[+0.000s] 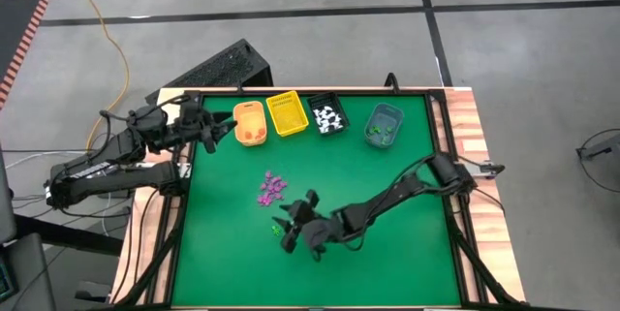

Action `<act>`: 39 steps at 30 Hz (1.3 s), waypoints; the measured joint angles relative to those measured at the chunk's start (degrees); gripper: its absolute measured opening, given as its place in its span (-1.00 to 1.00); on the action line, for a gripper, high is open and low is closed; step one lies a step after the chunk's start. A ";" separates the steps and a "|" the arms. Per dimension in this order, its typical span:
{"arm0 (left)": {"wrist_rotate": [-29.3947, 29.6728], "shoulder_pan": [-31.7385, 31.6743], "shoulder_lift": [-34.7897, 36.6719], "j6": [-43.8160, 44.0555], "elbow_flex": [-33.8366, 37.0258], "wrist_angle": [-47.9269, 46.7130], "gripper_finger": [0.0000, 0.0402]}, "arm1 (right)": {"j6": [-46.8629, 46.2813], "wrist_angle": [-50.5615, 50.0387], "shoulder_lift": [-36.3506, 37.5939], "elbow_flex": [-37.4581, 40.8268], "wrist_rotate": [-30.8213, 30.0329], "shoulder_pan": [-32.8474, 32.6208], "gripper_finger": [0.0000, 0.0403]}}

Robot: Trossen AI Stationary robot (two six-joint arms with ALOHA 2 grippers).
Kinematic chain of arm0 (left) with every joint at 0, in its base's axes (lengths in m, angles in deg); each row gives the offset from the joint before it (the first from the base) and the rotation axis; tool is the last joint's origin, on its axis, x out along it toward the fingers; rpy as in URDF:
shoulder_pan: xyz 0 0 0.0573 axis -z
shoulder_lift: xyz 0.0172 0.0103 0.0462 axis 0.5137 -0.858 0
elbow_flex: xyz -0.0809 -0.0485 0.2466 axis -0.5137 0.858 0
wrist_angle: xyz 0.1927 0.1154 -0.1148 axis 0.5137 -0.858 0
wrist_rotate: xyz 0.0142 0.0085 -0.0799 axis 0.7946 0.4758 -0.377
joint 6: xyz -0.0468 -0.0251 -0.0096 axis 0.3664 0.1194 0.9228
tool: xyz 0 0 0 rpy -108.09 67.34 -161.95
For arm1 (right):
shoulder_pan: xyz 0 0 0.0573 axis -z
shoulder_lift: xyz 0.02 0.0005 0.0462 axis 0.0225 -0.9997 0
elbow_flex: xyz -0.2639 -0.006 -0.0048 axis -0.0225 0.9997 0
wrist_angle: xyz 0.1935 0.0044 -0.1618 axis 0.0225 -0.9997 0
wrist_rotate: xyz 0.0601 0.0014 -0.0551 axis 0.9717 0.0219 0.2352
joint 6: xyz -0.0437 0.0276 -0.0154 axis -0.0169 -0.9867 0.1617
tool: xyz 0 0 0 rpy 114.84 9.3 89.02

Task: Sort Halloween decoration
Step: Put the green skeleton toy into the blue bin

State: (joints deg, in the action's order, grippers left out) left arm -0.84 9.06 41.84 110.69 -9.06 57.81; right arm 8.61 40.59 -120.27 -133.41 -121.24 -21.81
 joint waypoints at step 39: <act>-3.43 0.00 0.00 -2.65 0.00 -1.18 0.15 | -8.11 -10.58 -13.26 -12.78 -7.22 -2.69 -0.11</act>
State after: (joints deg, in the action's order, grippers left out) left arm -4.27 9.06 41.84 108.04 -9.06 56.63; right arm 0.50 30.00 -133.52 -146.18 -128.46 -24.51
